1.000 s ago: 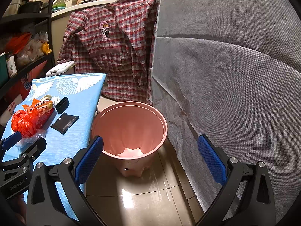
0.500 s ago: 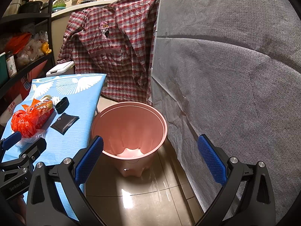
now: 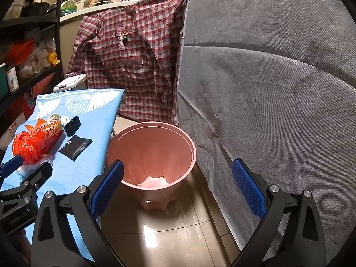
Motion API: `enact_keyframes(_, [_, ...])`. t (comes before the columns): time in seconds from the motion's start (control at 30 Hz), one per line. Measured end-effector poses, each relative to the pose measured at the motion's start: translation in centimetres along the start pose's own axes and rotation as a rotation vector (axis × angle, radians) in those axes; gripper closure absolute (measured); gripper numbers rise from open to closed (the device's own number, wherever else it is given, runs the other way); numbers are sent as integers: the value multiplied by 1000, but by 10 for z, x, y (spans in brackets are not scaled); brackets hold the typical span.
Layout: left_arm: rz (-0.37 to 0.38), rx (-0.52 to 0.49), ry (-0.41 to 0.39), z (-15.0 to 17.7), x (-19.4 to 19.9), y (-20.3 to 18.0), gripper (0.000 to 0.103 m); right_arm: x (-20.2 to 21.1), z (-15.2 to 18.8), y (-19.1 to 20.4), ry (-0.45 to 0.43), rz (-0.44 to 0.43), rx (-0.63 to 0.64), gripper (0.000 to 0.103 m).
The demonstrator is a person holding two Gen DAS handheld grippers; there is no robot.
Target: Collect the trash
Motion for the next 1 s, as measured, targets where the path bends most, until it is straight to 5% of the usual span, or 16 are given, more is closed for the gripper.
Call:
enact_keyframes(0.27, [-11,-7,-33,-30,13,9,15,10,-18,-1,-66,-13,-65,25])
enact_keyframes(0.7, [-49,-51,-61,-119,14,97,27,24,-80,63,-124,-260,-83,49])
enact_keyframes(0.87, [-94,-88,-83,-139,4,158,42,23,-102,113,-141,-418,-55,66])
enact_keyframes(1.0, [-108,-63,-44,-129,-7,200,65,18,-108,164,-133,-543,-12,72])
Point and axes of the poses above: each gripper's, at about its wrist camera, not at the fingertips, and x roughly against the way its jaws point, y to its left, z to its underside, the point moved 7 cm from there along -x, roughly the way its jaws point, and after that the axes turned 14 degrees about -y, right-handed, at the moved point
